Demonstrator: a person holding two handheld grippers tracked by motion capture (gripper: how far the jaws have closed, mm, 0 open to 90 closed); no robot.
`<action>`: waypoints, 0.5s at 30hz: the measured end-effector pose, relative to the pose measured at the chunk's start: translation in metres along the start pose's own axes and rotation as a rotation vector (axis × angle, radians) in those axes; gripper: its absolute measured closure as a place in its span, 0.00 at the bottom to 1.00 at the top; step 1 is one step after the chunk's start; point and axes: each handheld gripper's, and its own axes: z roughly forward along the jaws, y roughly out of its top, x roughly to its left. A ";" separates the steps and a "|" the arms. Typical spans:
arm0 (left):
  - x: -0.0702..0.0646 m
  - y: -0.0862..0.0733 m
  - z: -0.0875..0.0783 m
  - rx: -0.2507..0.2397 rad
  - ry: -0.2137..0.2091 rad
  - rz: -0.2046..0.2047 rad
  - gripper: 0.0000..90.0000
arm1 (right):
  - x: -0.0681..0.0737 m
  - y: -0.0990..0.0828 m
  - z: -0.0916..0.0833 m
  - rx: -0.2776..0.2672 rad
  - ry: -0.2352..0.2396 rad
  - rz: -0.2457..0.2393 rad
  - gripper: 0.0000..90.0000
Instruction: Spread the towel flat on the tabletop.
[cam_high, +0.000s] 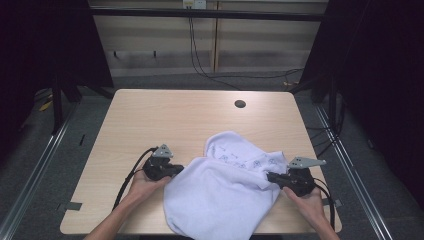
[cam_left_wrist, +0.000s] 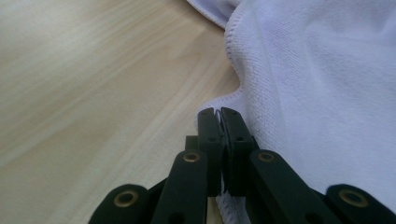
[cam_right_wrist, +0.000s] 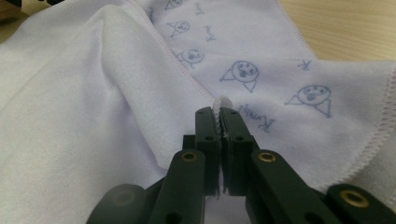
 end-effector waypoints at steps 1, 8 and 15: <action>0.001 0.001 -0.007 -0.043 -0.013 -0.026 0.98 | 0.000 0.001 -0.002 -0.005 -0.002 -0.003 0.97; -0.020 0.008 -0.035 -0.198 -0.136 -0.052 0.98 | -0.006 0.000 -0.026 -0.066 -0.026 0.036 0.97; -0.060 0.002 0.021 0.049 -0.182 0.069 0.98 | 0.014 -0.023 -0.010 0.086 0.019 0.014 0.97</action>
